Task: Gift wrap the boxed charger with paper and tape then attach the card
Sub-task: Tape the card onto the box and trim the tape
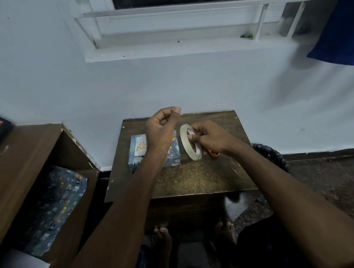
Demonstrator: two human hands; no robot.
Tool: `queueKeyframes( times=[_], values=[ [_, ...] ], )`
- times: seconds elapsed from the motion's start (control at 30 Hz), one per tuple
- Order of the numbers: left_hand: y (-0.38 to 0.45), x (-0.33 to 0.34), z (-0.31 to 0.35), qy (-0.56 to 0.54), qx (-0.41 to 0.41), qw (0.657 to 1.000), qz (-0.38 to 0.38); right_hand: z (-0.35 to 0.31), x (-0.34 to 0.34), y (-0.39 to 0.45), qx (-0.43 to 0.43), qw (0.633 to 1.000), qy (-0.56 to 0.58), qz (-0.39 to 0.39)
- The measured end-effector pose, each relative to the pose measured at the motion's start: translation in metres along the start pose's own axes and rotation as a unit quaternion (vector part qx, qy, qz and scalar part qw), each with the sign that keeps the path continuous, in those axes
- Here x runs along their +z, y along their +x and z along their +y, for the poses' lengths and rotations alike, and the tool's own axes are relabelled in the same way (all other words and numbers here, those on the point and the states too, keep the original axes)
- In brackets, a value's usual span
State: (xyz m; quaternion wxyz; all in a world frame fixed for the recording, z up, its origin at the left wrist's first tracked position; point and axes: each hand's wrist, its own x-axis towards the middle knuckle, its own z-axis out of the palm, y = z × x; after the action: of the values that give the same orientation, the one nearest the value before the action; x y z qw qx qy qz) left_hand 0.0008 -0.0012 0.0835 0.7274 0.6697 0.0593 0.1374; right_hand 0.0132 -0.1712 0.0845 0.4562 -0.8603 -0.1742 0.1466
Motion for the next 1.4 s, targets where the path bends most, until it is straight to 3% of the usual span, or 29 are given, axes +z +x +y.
queueKeyframes(
  times=[0.13, 0.23, 0.6, 0.73, 0.87, 0.97, 1.13, 1.27, 1.4],
  values=[
    [0.0, -0.009, 0.007, 0.029, -0.036, 0.992, -0.114, 0.006, -0.003, 0.001, 0.012, 1.0, -0.006, 0.024],
    [0.0, -0.013, 0.009, 0.032, -0.047, 0.987, -0.148, 0.006, -0.007, 0.0, 0.015, 0.999, -0.014, 0.037],
    [-0.002, -0.007, 0.005, 0.026, -0.05, 0.992, -0.111, 0.016, -0.009, 0.005, 0.031, 0.999, -0.007, 0.023],
    [0.0, -0.011, 0.005, 0.037, -0.04, 0.994, -0.096, 0.023, -0.025, 0.006, 0.039, 0.993, -0.105, 0.034],
    [0.003, -0.014, 0.001, 0.097, 0.008, 0.991, -0.09, 0.029, -0.034, 0.002, 0.099, 0.956, -0.271, 0.048],
    [0.006, -0.013, -0.002, 0.133, 0.016, 0.987, -0.091, 0.031, -0.023, 0.001, 0.14, 0.933, -0.328, 0.039],
    [0.007, -0.009, -0.004, 0.167, 0.031, 0.98, -0.103, 0.019, -0.002, -0.001, 0.127, 0.883, -0.441, 0.101],
    [0.008, -0.009, -0.007, 0.177, 0.038, 0.978, -0.105, 0.011, 0.015, 0.001, 0.134, 0.834, -0.525, 0.104],
    [0.007, -0.011, -0.007, 0.175, 0.041, 0.978, -0.106, 0.009, 0.019, 0.004, 0.13, 0.829, -0.535, 0.101]
  ],
)
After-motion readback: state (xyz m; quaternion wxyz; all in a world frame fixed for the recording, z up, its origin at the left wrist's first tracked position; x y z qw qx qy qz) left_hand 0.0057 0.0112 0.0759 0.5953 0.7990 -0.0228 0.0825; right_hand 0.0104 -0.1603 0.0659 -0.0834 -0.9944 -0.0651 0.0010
